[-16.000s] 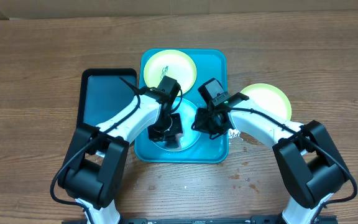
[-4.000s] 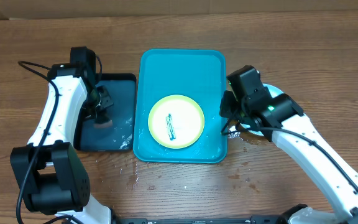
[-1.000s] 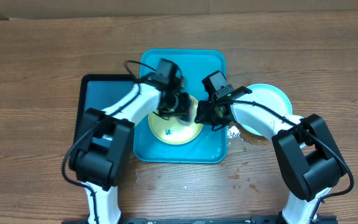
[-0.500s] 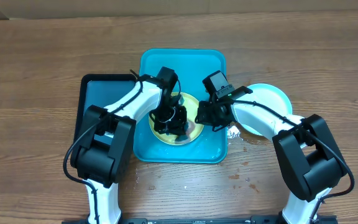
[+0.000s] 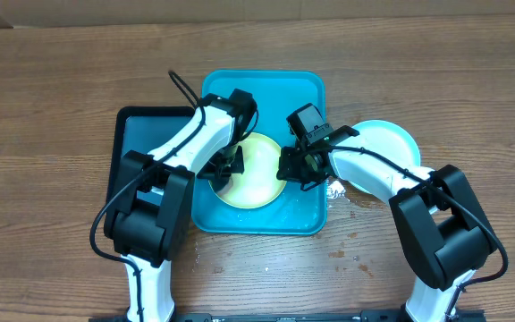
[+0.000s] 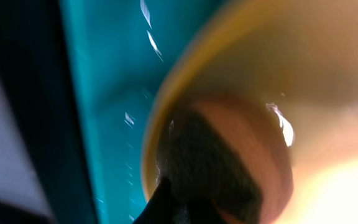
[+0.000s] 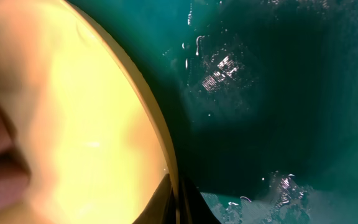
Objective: Clean dirty plates on tray and stack at the side
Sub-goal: 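Scrub the yellow plate with the left-held sponge while right gripper holds it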
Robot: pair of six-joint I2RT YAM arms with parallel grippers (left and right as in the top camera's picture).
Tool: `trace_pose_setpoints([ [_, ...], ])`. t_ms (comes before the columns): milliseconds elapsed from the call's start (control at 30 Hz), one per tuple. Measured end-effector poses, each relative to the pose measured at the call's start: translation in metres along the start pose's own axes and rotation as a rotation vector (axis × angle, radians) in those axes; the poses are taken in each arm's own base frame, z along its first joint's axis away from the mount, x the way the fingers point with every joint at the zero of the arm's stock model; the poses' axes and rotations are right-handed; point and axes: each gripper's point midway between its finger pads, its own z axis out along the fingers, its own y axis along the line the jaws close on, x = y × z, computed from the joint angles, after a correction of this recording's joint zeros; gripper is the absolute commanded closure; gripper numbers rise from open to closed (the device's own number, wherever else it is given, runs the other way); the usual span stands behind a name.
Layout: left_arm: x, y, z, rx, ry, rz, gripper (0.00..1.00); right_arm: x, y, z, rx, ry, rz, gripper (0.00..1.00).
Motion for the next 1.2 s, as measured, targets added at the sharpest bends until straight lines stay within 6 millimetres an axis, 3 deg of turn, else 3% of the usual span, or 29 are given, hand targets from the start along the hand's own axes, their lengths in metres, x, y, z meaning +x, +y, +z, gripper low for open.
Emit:
trace_pose_setpoints([
  [167, -0.023, -0.001, -0.008, -0.013, -0.081, -0.021, 0.96, -0.001, 0.000, 0.000, -0.001, -0.004, -0.002, 0.96],
  [267, -0.039, -0.014, -0.010, 0.057, -0.135, -0.050, 0.96, -0.002, -0.003, 0.000, 0.012, -0.010, 0.002, 0.96],
  [467, -0.064, -0.076, -0.025, 0.424, -0.177, -0.063, 0.96, -0.006, -0.009, -0.001, 0.027, -0.020, 0.016, 0.96],
  [633, -0.045, -0.129, -0.037, 0.659, -0.131, 0.023, 0.96, -0.006, -0.010, -0.002, 0.030, -0.022, 0.018, 0.96],
  [767, -0.024, -0.147, -0.041, 0.707, -0.077, 0.071, 0.96, -0.007, -0.010, -0.002, 0.031, -0.023, 0.018, 0.96],
  [867, -0.011, -0.145, -0.038, 0.699, -0.026, 0.091, 0.96, -0.007, -0.010, -0.002, 0.032, -0.023, 0.016, 0.96],
  [1000, 0.011, -0.126, -0.027, 0.602, 0.067, 0.086, 0.96, -0.006, -0.009, -0.001, 0.031, -0.020, 0.005, 0.96],
  [1200, 0.022, -0.078, -0.011, 0.325, 0.077, 0.070, 0.96, -0.005, -0.008, -0.001, 0.027, -0.018, -0.001, 0.96],
])
